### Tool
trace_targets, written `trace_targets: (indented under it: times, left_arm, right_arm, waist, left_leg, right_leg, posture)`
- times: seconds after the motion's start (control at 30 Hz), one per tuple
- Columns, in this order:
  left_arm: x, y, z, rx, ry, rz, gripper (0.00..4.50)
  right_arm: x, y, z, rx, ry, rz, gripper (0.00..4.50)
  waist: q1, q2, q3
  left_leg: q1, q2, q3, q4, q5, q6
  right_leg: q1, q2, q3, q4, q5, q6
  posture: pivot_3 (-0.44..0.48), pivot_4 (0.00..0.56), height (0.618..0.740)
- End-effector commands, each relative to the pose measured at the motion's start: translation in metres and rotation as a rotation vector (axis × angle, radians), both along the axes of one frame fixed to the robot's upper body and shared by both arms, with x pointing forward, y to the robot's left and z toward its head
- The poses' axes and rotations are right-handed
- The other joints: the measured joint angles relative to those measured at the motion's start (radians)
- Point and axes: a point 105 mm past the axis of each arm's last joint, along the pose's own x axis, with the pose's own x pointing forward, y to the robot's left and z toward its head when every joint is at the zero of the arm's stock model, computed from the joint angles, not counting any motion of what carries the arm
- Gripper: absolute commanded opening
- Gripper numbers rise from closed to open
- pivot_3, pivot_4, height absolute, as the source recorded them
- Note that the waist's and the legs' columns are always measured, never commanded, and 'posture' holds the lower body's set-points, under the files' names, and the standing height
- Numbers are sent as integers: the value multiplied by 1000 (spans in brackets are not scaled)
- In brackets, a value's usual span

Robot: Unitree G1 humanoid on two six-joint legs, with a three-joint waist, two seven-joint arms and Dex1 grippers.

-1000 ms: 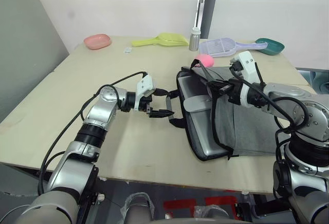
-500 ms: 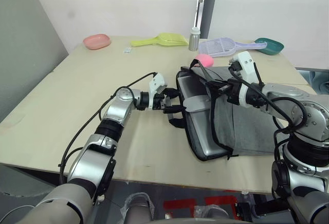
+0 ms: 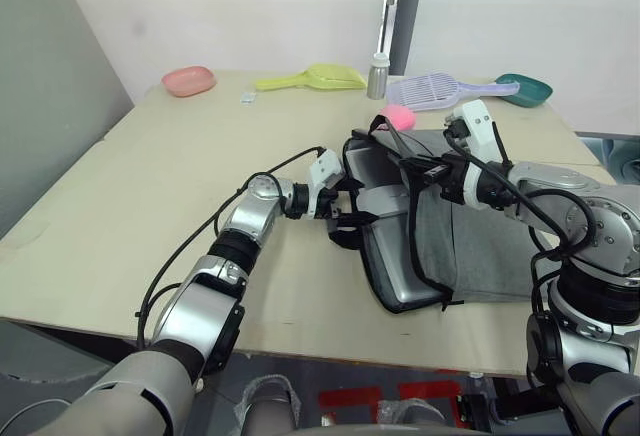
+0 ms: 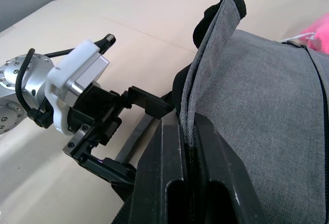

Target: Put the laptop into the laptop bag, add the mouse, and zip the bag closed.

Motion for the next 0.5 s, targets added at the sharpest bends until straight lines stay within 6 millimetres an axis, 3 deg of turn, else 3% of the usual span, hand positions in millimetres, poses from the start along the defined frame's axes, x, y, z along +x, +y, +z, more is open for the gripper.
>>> trace_targets:
  times: [0.03,0.37,0.5]
  left_arm:
    - [1,-8,4,20,-45,-24,4479]
    - [3,-14,-3,48,-50,-12,4479]
    - [4,-13,-3,42,-41,-5,3307]
  right_arm:
    - [-5,3,18,12,-96,16,0]
    - [-5,2,18,16,-96,11,0]
    - [-5,3,18,16,-96,14,0]
  waist:
    - [0,0,0]
    - [1,0,0]
    - [0,0,0]
  left_leg:
    - [0,0,0,0,0,0]
    - [0,0,0,0,0,0]
    - [0,0,0,0,0,0]
  right_leg:
    - [0,0,0,0,0,0]
    - [0,0,0,0,0,0]
    - [0,0,0,0,0,0]
  posture:
    - [0,150,740]
    - [0,150,740]
    - [0,150,740]
